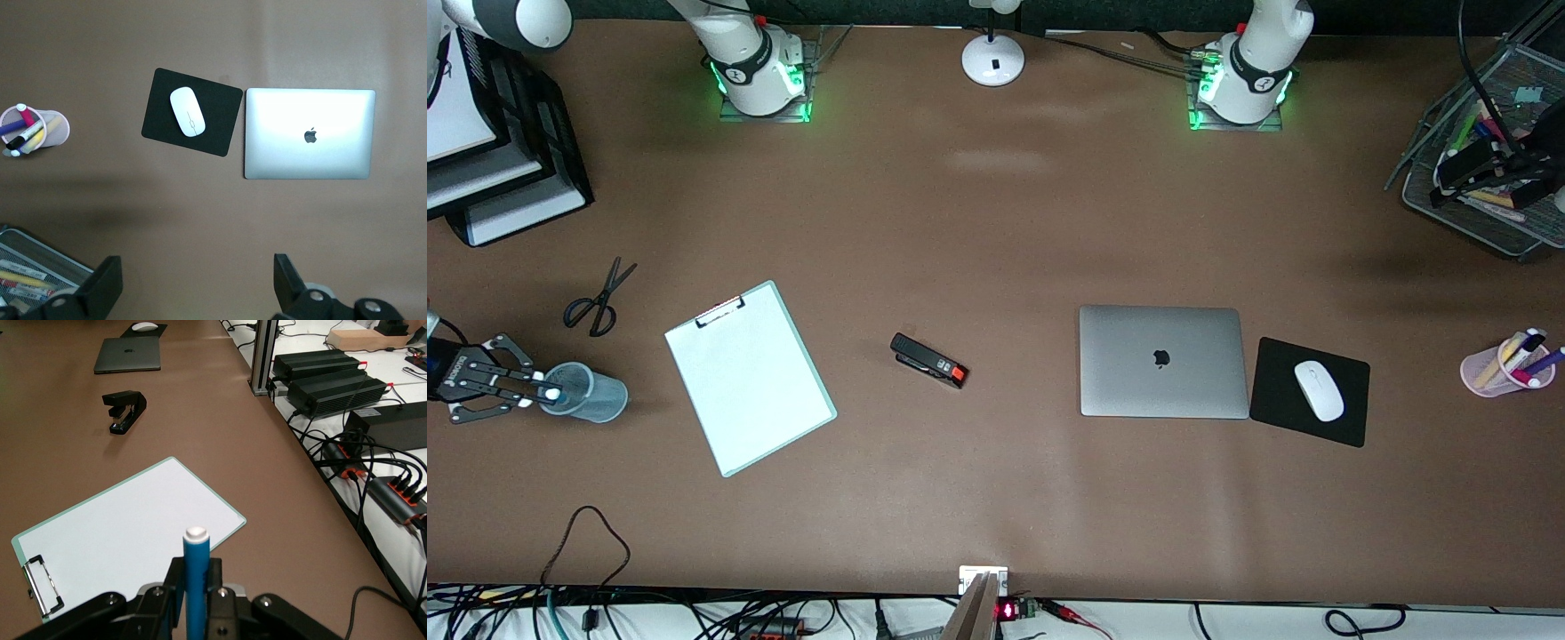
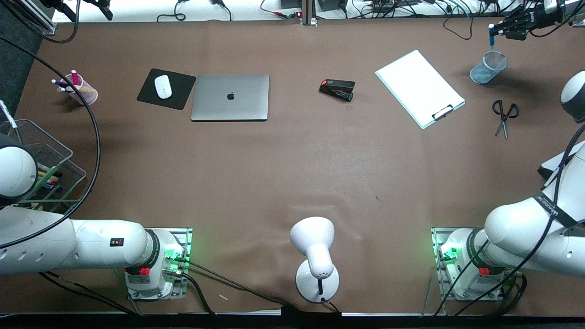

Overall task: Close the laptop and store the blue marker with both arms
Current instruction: 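Carry the blue marker over the mesh pen cup with the right gripper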

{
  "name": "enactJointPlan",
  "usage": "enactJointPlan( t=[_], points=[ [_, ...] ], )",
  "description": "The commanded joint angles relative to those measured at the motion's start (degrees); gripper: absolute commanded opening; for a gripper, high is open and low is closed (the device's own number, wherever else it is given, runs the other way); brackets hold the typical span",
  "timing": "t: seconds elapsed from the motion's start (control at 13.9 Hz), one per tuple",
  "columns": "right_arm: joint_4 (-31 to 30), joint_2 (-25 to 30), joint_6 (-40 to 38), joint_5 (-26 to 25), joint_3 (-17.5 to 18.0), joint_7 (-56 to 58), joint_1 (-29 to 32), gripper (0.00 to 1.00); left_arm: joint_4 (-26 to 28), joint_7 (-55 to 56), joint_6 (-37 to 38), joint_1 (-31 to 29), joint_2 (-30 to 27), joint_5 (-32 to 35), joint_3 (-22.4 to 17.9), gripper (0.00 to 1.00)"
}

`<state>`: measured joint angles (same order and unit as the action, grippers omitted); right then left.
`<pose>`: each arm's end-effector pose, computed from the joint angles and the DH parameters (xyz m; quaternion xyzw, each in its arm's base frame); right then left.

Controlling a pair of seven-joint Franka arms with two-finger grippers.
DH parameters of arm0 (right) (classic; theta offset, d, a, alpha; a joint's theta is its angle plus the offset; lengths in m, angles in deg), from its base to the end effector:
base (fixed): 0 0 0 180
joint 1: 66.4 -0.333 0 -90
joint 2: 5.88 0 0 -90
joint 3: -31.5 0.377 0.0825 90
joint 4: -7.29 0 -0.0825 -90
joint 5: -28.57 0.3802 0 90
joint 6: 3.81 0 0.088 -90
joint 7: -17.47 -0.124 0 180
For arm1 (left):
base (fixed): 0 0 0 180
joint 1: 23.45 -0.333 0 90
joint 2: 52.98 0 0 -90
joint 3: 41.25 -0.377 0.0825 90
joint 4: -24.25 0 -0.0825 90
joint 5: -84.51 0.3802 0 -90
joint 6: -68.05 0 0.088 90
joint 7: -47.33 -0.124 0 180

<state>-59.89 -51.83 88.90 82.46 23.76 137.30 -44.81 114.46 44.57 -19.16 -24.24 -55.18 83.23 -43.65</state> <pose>0.7301 -0.2604 0.3546 -0.6971 -0.5763 -0.3391 0.2586 0.5306 0.0273 0.6833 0.9999 0.0033 -0.0064 0.0123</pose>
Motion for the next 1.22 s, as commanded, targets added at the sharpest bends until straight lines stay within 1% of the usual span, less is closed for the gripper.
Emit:
enactJointPlan(
  t=[0.0,0.29,0.5,0.79,1.15],
  points=[
    [1.69,-2.46,-1.84,0.35,0.53,0.41,2.83,0.02,1.73,-1.91,-0.86,0.88,-1.75,-0.65,-1.03,1.00],
    [1.78,-4.23,-2.63,0.43,0.53,3.48,4.16,0.02,1.55,-3.04,-1.30,0.97,-2.28,-0.30,-1.03,1.00],
    [1.87,-5.11,-2.45,1.04,0.62,3.75,4.16,0.02,1.81,-6.91,-2.00,1.41,-2.28,-0.30,-2.43,1.00],
    [1.87,-6.34,-1.93,1.14,0.62,3.66,4.16,0.02,1.73,-6.74,-2.09,1.67,-2.11,-0.30,-2.43,1.00],
    [1.96,-8.19,0.18,1.05,0.62,4.36,4.42,0.03,0.94,-5.95,-1.83,1.58,-0.87,-0.30,-1.38,1.00]
  ],
)
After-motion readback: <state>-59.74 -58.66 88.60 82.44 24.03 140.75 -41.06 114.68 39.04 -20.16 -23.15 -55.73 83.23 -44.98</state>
